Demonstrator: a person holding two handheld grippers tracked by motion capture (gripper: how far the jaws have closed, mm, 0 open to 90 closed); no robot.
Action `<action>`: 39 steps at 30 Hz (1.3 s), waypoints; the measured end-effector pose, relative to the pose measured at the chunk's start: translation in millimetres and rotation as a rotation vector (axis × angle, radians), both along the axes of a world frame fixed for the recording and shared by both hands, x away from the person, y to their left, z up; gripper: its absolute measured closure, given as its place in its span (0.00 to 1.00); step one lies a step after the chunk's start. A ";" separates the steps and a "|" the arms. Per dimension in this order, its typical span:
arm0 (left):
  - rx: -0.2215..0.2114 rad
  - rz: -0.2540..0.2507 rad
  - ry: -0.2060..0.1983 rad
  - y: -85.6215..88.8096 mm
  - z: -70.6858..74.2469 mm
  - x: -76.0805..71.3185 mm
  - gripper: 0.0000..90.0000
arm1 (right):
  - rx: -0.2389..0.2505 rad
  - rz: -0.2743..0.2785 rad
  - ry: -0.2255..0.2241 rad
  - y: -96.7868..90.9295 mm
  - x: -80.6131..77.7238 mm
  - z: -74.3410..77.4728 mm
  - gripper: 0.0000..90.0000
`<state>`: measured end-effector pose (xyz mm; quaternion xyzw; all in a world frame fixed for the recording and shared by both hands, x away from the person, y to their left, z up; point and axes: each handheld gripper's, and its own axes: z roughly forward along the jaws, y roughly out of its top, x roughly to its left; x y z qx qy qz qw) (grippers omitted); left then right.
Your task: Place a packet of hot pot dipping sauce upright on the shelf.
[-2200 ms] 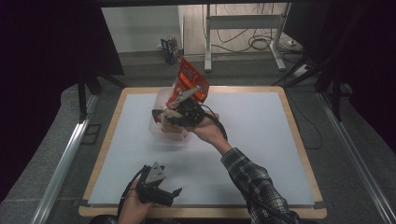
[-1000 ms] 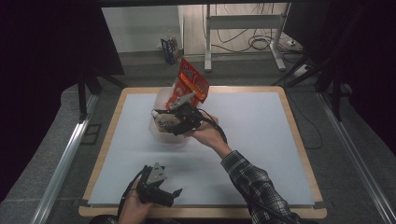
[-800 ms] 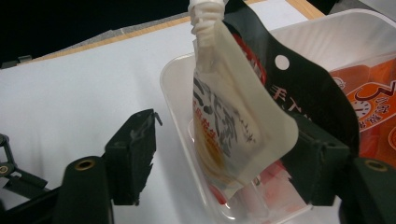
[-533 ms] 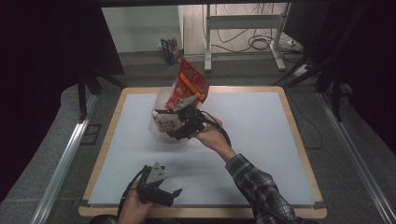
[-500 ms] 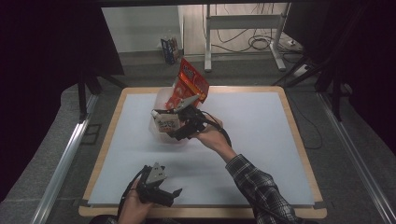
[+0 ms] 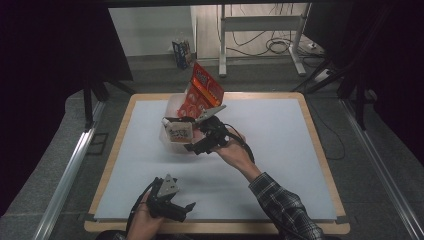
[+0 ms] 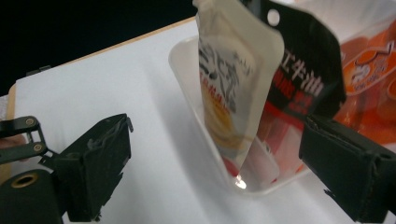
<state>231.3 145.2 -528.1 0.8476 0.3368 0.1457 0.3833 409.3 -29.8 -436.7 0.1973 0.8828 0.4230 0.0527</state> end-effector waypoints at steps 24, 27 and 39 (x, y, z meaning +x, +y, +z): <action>0.020 -0.015 0.000 -2.3 -1.6 -0.3 0.00 | -0.001 -0.052 -0.051 -29.7 -23.6 -15.0 0.00; 0.018 -0.013 -0.004 -2.2 -1.3 -0.3 0.00 | -0.005 -0.062 -0.050 -36.9 -25.0 -17.0 0.00; -0.011 -0.022 -0.018 -0.5 1.2 -1.5 0.00 | 0.021 -0.086 -0.043 -62.6 -31.3 -17.1 0.00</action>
